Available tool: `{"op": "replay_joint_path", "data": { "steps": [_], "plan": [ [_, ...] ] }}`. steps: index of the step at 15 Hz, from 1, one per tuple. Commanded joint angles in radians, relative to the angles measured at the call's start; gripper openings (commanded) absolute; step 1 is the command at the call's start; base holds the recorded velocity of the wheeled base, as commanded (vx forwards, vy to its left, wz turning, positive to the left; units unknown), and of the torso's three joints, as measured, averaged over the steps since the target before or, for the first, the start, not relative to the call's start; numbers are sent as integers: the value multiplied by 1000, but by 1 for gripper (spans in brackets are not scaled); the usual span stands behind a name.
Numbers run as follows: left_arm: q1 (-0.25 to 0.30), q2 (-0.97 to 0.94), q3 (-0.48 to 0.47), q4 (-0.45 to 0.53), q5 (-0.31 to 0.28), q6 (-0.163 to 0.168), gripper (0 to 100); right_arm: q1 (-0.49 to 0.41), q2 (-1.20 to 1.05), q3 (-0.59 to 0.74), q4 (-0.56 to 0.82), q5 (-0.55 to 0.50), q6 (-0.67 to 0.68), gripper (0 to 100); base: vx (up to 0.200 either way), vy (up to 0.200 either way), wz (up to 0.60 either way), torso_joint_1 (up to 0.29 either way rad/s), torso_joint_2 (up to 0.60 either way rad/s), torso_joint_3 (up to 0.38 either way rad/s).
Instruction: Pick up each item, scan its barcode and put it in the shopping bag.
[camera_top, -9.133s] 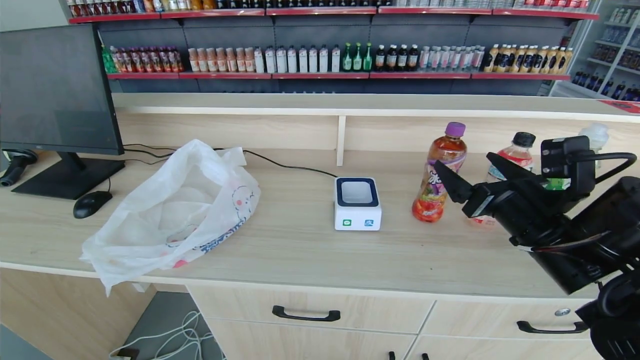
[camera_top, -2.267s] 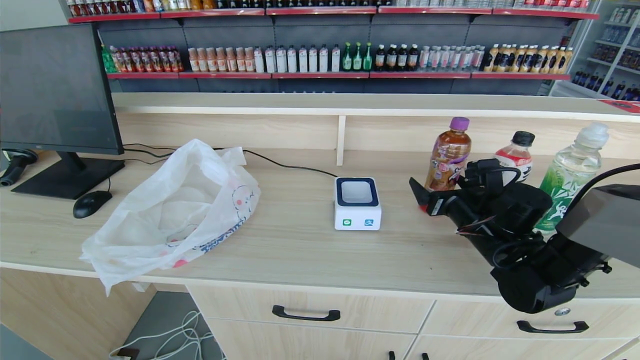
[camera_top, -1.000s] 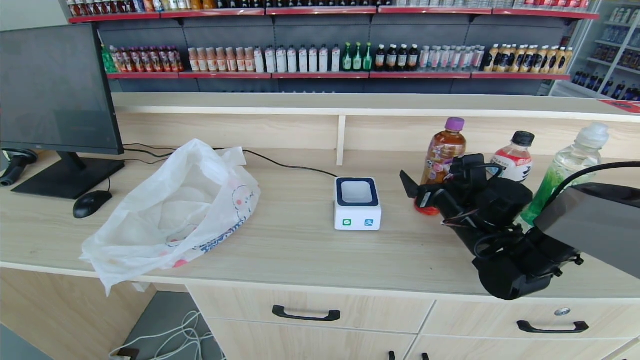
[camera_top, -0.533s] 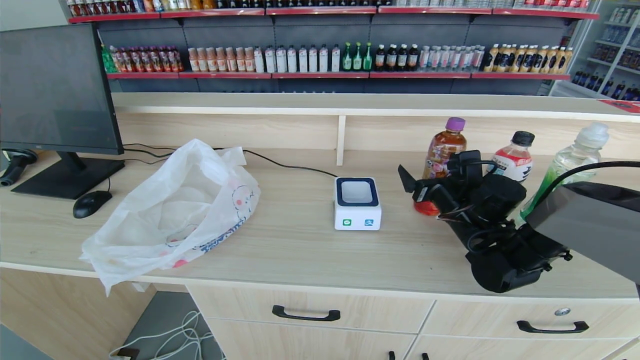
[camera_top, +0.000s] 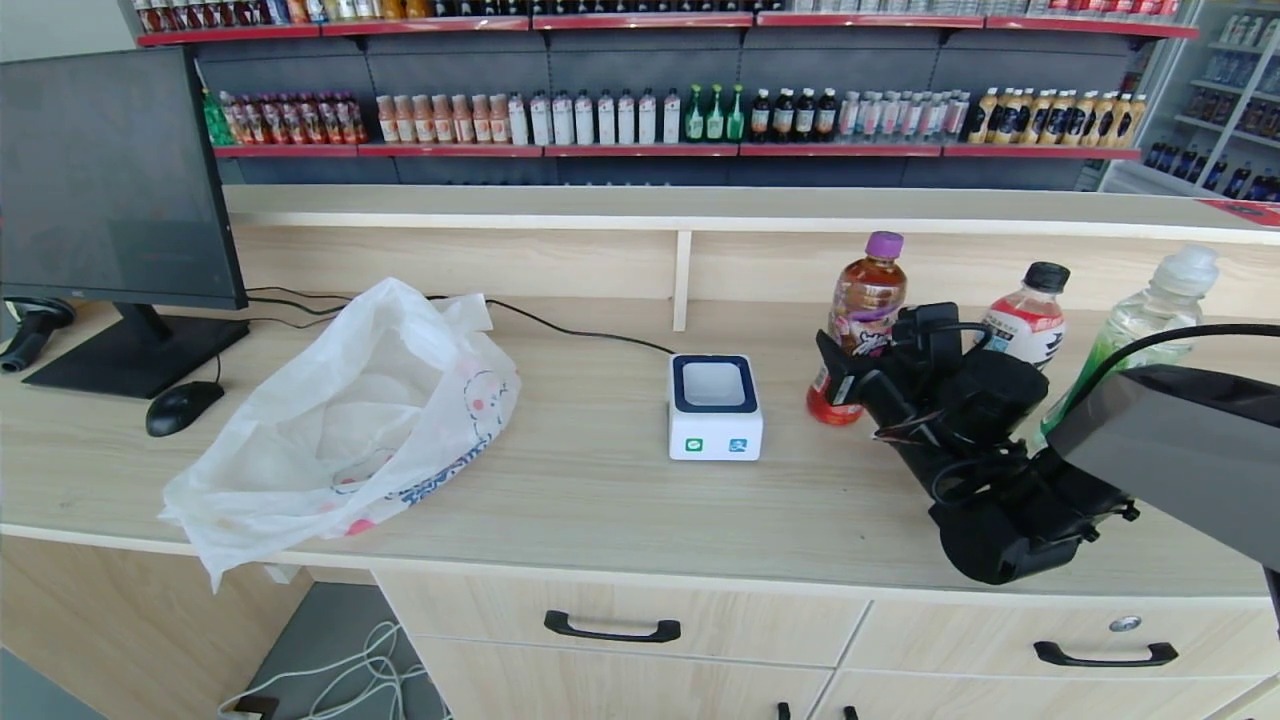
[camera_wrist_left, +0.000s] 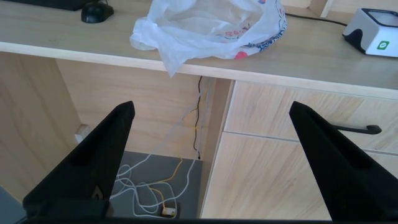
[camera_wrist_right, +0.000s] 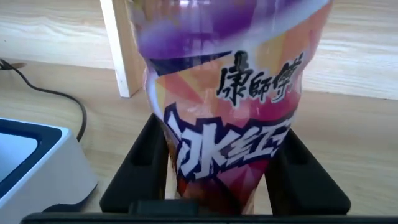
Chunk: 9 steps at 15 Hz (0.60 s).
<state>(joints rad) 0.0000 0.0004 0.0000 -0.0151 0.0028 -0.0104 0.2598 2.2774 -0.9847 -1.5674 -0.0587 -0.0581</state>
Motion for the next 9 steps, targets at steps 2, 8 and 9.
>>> {"op": "replay_joint_path", "data": {
  "steps": [2, 8, 9],
  "plan": [
    [0, 1, 0, 0, 0, 0, 100, 1, -26, -2, -3, 0, 0, 0, 0, 0, 0, 0, 0, 0],
    [2, 1, 0, 3, 0, -3, 100, 4, -136, 26, -3, -1, -5, 0, 0, 0, 0, 0, 0, 0],
    [2, 1, 0, 6, 0, -3, 100, 6, -147, 35, -3, -1, -8, 0, 0, 0, 0, 0, 0, 0]
  ]
}}
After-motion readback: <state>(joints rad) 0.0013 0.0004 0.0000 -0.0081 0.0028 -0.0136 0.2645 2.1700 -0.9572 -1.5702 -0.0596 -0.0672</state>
